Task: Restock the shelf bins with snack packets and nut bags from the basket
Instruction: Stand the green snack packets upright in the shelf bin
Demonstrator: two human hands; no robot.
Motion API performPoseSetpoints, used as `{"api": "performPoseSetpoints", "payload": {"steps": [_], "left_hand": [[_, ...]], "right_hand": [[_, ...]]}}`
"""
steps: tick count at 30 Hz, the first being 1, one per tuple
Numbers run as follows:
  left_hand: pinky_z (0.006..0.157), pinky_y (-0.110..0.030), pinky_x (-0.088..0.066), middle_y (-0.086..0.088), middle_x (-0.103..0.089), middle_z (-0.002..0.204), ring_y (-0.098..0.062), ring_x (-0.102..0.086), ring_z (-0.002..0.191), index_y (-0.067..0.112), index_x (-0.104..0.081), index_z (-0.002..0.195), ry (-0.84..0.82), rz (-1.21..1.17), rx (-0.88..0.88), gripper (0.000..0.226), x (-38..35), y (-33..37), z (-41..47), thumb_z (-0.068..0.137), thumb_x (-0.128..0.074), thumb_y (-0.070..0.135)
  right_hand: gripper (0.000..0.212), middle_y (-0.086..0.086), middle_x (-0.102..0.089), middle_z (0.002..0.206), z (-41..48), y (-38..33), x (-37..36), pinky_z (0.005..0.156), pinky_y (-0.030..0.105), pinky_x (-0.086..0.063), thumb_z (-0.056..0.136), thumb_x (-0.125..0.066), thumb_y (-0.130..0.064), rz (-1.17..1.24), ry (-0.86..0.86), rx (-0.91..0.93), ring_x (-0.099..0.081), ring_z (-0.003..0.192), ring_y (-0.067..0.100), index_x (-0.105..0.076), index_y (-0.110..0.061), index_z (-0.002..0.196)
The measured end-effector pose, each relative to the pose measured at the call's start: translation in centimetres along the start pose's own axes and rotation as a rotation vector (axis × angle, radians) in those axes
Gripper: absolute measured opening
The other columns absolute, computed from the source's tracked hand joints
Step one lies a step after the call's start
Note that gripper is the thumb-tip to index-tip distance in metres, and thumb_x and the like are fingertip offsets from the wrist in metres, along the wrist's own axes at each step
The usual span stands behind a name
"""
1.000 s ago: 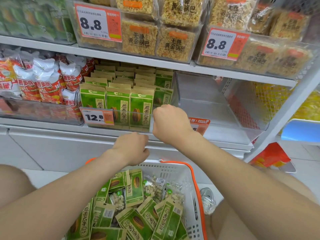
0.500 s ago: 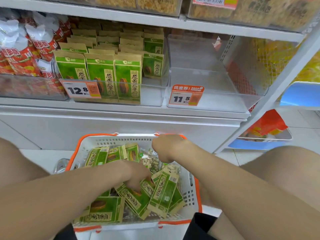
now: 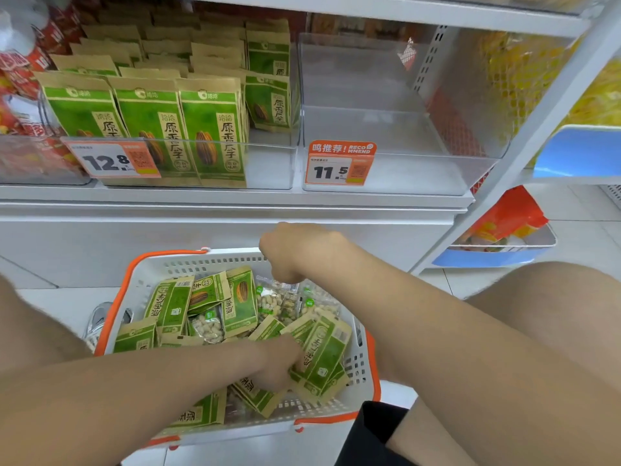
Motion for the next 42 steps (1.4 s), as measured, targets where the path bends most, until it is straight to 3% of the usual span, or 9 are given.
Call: {"api": "performPoseSetpoints", "payload": {"steps": [5,11,17,26,30,34,37,40,42], "left_hand": [[0.106,-0.043,-0.051,-0.006,-0.034,0.155,-0.029,-0.052,0.130,0.031,-0.045,0.148,0.156,0.112,-0.093,0.064,1.6,-0.7,0.8,0.094,-0.062,0.002],[0.116,-0.068,-0.030,-0.004,0.015,0.173,-0.048,-0.017,0.153,0.035,0.000,0.165,0.234,1.076,-0.380,0.105,-1.9,1.6,2.4,0.094,-0.077,0.023],[0.087,-0.052,-0.049,-0.005,0.033,0.168,-0.046,-0.051,0.120,0.039,-0.005,0.158,0.274,1.054,-0.385,0.086,-1.3,2.7,3.4,0.101,-0.067,0.021],[0.084,-0.043,-0.052,-0.025,-0.035,0.152,-0.035,-0.057,0.099,0.004,-0.016,0.157,0.403,1.079,-0.326,0.072,1.0,1.8,3.2,0.102,-0.060,0.021],[0.086,-0.046,-0.045,-0.012,-0.044,0.104,-0.028,-0.042,0.088,0.009,-0.043,0.127,0.498,0.848,-0.203,0.061,3.3,1.1,1.2,0.095,-0.041,0.061],[0.098,-0.046,-0.043,-0.002,-0.046,0.115,-0.022,-0.042,0.103,0.025,-0.043,0.138,0.530,0.202,-0.013,0.060,6.7,-0.9,-1.1,0.094,-0.032,0.064],[0.095,-0.040,-0.042,0.005,-0.045,0.115,-0.019,-0.049,0.109,0.034,-0.046,0.148,0.632,-0.409,-0.064,0.047,9.8,-1.8,-3.3,0.105,-0.033,0.047],[0.076,-0.039,-0.034,0.001,-0.047,0.088,-0.022,-0.041,0.080,0.028,-0.053,0.086,0.775,-0.845,0.004,0.033,12.1,-3.0,-5.4,0.104,-0.032,0.046],[0.072,-0.040,-0.032,-0.005,-0.044,0.073,-0.023,-0.037,0.072,0.020,-0.045,0.077,0.838,-1.110,0.009,0.041,13.1,-3.0,-7.1,0.095,-0.031,0.054]], "right_hand": [[0.015,0.002,-0.036,0.083,-0.8,0.5,0.8,0.069,0.036,-0.050,0.095,-0.050,0.000,0.017,0.030,-0.001,-0.046,0.066,0.018,-0.046,-0.012,0.089],[0.012,0.002,-0.038,0.084,-1.5,0.9,0.6,0.068,0.035,-0.051,0.097,-0.048,0.000,0.032,0.017,-0.024,-0.048,0.067,0.018,-0.048,-0.012,0.098],[0.025,0.002,-0.049,0.091,-1.3,1.0,0.5,0.058,0.032,-0.046,0.097,-0.049,-0.003,0.020,0.001,-0.003,-0.052,0.069,0.017,-0.059,-0.012,0.117],[0.040,0.009,-0.052,0.127,-0.9,1.1,1.4,0.075,0.038,-0.053,0.099,-0.049,-0.004,0.076,0.005,-0.010,-0.061,0.095,0.028,-0.055,-0.013,0.137],[0.044,0.009,-0.057,0.133,-0.8,1.4,1.9,0.076,0.036,-0.052,0.098,-0.050,-0.006,0.058,0.025,-0.001,-0.064,0.106,0.029,-0.054,-0.016,0.141],[0.044,0.009,-0.060,0.131,-1.2,2.3,2.4,0.089,0.043,-0.058,0.098,-0.055,-0.006,0.062,0.034,-0.019,-0.066,0.108,0.031,-0.055,-0.015,0.141],[0.031,0.007,-0.059,0.110,-1.8,3.1,3.3,0.079,0.040,-0.056,0.097,-0.058,-0.007,0.047,0.106,-0.080,-0.063,0.098,0.031,-0.057,-0.010,0.128],[0.019,0.003,-0.043,0.086,-3.1,4.0,5.2,0.070,0.039,-0.042,0.094,-0.056,-0.002,0.111,0.315,-0.199,-0.051,0.084,0.031,-0.049,-0.016,0.105],[0.018,0.009,-0.054,0.098,-3.8,4.8,6.3,0.069,0.039,-0.044,0.094,-0.059,-0.005,0.231,0.424,-0.259,-0.057,0.088,0.034,-0.055,-0.013,0.109]]}}
Point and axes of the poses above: each hand's wrist, its own z-axis towards the middle knuckle, its own x-axis out of the back of the hand, y = z × x, the point moved 5 cm from there along z, towards the middle knuckle
